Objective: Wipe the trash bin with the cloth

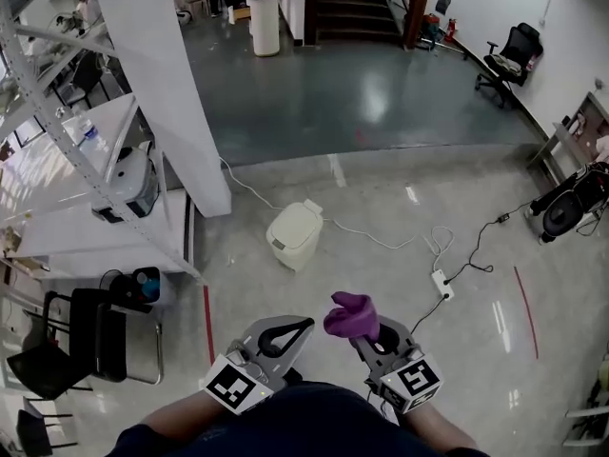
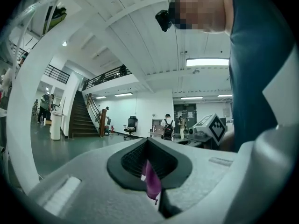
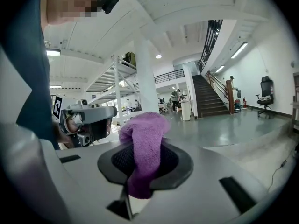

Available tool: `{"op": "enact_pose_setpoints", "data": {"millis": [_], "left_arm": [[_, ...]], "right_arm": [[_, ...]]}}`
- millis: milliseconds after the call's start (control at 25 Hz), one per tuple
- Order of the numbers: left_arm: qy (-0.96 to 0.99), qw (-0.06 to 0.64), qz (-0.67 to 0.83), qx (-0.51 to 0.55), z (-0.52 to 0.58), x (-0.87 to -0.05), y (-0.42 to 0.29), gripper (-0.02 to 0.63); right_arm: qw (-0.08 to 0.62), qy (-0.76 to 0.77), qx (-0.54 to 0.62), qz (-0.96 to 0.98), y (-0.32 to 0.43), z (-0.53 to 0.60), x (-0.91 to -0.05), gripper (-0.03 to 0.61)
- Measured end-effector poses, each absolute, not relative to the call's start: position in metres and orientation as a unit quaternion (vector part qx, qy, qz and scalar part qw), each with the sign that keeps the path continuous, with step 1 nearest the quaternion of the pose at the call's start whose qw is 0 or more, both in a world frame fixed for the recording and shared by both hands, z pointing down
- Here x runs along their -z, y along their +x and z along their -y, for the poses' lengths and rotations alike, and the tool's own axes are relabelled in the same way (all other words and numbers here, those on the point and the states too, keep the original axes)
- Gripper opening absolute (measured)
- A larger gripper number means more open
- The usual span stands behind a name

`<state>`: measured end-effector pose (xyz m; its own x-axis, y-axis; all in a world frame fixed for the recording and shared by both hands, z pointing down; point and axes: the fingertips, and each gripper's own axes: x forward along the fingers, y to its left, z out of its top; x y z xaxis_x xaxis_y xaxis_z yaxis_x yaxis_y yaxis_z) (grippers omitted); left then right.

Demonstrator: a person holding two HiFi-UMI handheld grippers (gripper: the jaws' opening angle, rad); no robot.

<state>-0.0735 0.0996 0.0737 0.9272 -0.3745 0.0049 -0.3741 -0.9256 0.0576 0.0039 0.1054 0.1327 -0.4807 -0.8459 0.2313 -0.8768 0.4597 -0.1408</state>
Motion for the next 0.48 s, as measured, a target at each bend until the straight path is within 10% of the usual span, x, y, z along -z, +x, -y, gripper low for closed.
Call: {"op": "enact_pose_setpoints", "data": {"millis": [480], "left_arm": [[0.988,0.051,0.148,-0.011,-0.018,-0.085,-0.086,-0.002]], "right_arm": [[0.065,0.554,-0.130,0.819,0.003,-0.036,-0.134,0.078]]}}
